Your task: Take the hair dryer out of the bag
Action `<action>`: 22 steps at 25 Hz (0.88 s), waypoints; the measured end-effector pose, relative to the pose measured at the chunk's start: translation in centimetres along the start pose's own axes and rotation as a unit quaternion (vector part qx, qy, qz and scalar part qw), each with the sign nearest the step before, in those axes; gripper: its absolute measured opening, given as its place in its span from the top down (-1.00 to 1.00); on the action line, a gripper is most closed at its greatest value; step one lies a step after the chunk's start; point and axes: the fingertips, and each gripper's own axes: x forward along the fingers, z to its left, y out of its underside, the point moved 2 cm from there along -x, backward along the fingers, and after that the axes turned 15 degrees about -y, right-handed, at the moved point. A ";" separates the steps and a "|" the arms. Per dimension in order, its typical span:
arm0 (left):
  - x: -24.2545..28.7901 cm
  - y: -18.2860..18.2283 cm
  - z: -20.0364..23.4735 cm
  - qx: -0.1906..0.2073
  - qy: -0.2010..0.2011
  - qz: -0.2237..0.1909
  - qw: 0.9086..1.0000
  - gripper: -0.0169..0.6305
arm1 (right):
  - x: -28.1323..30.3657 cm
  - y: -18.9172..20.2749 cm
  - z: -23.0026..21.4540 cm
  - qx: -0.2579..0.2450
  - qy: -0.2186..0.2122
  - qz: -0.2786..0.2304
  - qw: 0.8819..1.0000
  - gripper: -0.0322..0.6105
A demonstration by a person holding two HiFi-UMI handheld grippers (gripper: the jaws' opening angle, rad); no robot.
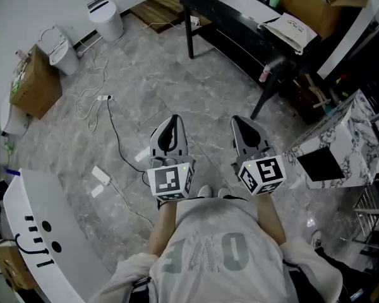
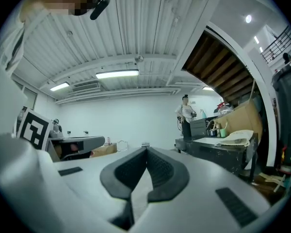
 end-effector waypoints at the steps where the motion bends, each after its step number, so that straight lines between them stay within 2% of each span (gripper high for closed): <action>1: 0.3 0.0 0.6 -0.003 -0.001 -0.003 1.000 0.86 | 0.5 0.3 0.3 0.000 -0.005 0.001 1.000 0.81; 4: 1.4 0.6 2.2 -0.015 -0.005 -0.009 1.000 0.86 | 1.8 1.6 0.6 0.005 -0.004 0.006 1.000 0.80; 8: 3.3 2.0 2.8 -0.027 0.003 0.006 1.000 0.86 | 2.6 2.7 -0.6 0.020 0.013 0.013 1.000 0.81; 12: 6.0 1.6 2.9 -0.051 0.012 -0.004 0.999 0.86 | 3.9 2.7 -3.5 0.024 0.037 0.006 0.999 0.80; 14: 7.6 1.5 3.2 -0.051 0.004 -0.014 0.999 0.86 | 4.9 2.7 -5.0 0.019 0.045 0.001 0.999 0.81; 18: 11.2 2.4 3.6 -0.087 -0.026 -0.024 0.996 0.86 | 6.8 3.2 -8.2 -0.002 0.043 0.004 0.999 0.80; 22: 15.4 2.8 2.0 -0.077 -0.021 -0.023 0.997 0.86 | 8.9 3.8 -12.6 0.013 0.052 0.007 0.999 0.80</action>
